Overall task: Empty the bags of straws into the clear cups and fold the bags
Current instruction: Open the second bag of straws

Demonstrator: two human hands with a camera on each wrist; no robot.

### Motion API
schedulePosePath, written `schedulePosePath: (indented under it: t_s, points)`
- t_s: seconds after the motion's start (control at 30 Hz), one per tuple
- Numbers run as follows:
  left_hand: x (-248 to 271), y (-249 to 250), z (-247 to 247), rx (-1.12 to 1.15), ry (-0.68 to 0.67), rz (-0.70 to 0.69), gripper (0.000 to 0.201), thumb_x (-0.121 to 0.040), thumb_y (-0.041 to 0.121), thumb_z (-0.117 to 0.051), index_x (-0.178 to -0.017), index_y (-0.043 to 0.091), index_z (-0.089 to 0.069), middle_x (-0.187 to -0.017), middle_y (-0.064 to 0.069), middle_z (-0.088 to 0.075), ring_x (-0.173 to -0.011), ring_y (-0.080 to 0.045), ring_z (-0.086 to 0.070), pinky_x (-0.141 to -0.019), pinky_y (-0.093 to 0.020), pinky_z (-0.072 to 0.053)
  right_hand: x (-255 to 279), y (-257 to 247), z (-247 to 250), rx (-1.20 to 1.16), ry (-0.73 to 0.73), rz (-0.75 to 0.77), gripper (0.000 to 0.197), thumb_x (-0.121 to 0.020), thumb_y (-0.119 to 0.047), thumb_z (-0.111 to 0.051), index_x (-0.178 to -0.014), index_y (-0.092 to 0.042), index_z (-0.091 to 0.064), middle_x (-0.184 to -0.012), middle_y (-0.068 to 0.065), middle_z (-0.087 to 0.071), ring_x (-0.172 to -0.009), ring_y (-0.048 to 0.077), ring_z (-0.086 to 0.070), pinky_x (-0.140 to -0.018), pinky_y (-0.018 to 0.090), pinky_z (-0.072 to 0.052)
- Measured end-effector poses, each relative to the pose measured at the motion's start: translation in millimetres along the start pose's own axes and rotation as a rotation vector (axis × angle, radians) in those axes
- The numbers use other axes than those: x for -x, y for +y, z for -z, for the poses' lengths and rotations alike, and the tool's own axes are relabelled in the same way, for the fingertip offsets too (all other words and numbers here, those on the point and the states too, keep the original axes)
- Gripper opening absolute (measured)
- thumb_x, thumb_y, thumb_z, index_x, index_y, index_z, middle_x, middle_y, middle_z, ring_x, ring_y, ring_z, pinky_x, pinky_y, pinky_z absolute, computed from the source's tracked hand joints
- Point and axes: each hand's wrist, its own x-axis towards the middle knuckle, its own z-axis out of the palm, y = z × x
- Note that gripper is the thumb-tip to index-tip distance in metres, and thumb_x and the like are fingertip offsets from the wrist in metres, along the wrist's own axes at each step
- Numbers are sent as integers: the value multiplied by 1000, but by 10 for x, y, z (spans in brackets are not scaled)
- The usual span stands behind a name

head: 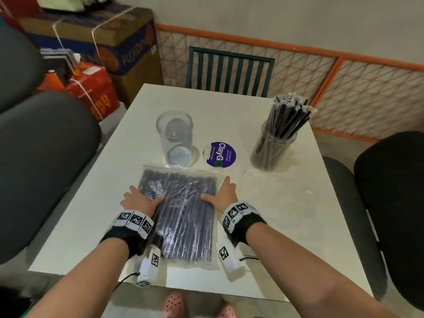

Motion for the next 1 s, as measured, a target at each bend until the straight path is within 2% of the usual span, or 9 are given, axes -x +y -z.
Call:
schedulePosePath:
  t_s: [0.1,0.2,0.27,0.37,0.53,0.63,0.73,0.87,1.0]
  points:
    - [-26,-57,4,68,-96,-127,80,-80,39,-69,-135,-5,-33,-132,-26,-46,-122,-39,-46,-101,-42,-37,-71,-84,-116,-185,-18,-66,97,-76,-22,-76,-146,-1,-12,-150,21,-29,-132,33,-41,-110,38,-33]
    - [-57,-70,195,222,-201,-180,59,-80,28,-72,-123,-5,-48,-123,-23,-58,-113,-36,-55,-92,-37,-44,-162,-106,-72,-206,-94,-76,69,-61,-32,-79,-117,-2,-51,-110,19,-61,-80,24,-59,-85,43,-53]
    - [-71,-76,392,334,-216,-231,57,-80,24,-72,-122,-3,-46,-124,-22,-57,-112,-34,-55,-89,-34,-42,-60,-208,31,-365,-161,-37,47,-71,-21,-73,-111,0,-58,-92,16,-65,-72,23,-60,-70,35,-50]
    - [-41,-42,685,483,-161,-321,59,-78,21,-74,-122,-1,-41,-123,-22,-54,-107,-31,-54,-83,-29,-37,160,-414,230,-568,-246,90,36,-82,1,-63,-116,-6,-55,-100,19,-67,-76,23,-64,-62,34,-48]
    - [160,189,1159,564,167,-451,90,-72,29,-78,-141,14,-22,-142,-18,-20,-127,-32,-29,-102,-34,-28,427,-664,493,-478,-114,292,21,-78,-9,-72,-94,-6,-60,-86,12,-68,-71,18,-68,-70,36,-51]
    - [514,378,1409,565,539,-795,56,-81,30,-68,-127,14,-41,-127,-10,-36,-114,-20,-35,-95,-18,-25,556,-714,508,-330,-9,331,46,-67,-32,-77,-87,4,-58,-91,24,-66,-85,32,-66,-87,44,-49]
    - [945,605,1525,714,142,-907,27,-89,38,-55,-86,11,-58,-81,-4,-56,-75,-18,-54,-72,-31,-48,589,-685,457,-283,38,368,34,-68,-31,-79,-63,-11,-52,-65,3,-68,-64,11,-61,-75,33,-51]
    - [1189,907,1549,833,-778,-411,50,-89,53,-47,-74,7,-58,-53,-3,-53,-43,-15,-53,-46,-26,-53,729,-697,424,-329,29,536,38,-79,16,-56,-75,-22,-56,-61,-25,-66,-63,-12,-59,-66,7,-44]
    - [1172,1014,1470,907,-820,-327,31,-95,24,-47,-72,7,-56,-44,0,-50,-33,-9,-50,-38,-21,-50,792,-665,410,-308,47,585,40,-84,17,-50,-73,-20,-54,-57,-16,-64,-58,-15,-57,-59,4,-42]
